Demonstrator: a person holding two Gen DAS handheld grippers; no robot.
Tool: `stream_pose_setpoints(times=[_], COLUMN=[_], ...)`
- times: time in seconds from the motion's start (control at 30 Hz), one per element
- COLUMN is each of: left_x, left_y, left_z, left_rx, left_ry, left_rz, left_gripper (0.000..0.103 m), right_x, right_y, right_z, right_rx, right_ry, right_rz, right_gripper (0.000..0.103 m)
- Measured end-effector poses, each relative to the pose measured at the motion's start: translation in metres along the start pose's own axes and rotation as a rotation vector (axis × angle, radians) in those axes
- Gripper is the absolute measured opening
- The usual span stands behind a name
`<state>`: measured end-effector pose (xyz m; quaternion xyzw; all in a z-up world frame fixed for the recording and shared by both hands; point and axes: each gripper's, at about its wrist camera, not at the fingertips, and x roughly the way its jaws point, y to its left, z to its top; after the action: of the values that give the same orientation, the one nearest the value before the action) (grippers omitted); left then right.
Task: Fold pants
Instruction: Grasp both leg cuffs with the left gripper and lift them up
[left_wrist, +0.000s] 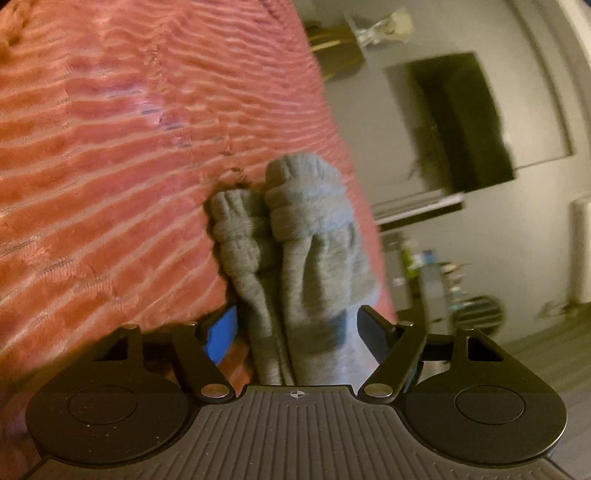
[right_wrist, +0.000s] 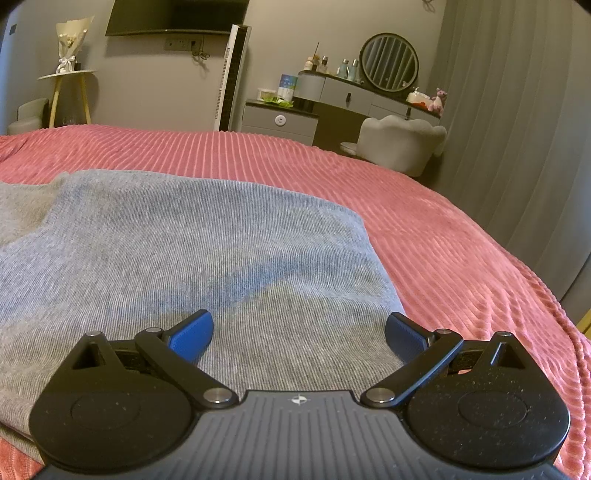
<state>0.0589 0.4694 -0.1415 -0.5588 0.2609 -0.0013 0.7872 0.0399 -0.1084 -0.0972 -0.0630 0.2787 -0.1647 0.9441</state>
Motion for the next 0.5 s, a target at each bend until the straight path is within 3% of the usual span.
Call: stream_pose_setpoints(times=[0.07,0.3,0.4,0.5], left_x=[0.006,0.027,0.029,0.018], left_y=[-0.007,-0.020,-0.017,-0.010], left_z=[0.000,0.013,0.013,0.007], left_rx=[0.016,-0.009,0.000,0.048], left_ry=[0.003,-0.015,-0.035,-0.085], left_rz=[0.025,0.017,-0.053,-0.214], left_gripper=[0.088,0.095,0.095,0.095], right_x=[0.000,0.002,0.002,0.003], right_y=[0.000,-0.001,0.000,-0.001], right_z=[0.000,0.000,0.000,0.000], right_rx=[0.001,0.010,0.011,0.012], right_ry=[-0.001,-0.004,-0.006,-0.007], right_rz=[0.002,0.009,0.010,0.011], right_gripper=[0.099,0.099,0.099,0.099])
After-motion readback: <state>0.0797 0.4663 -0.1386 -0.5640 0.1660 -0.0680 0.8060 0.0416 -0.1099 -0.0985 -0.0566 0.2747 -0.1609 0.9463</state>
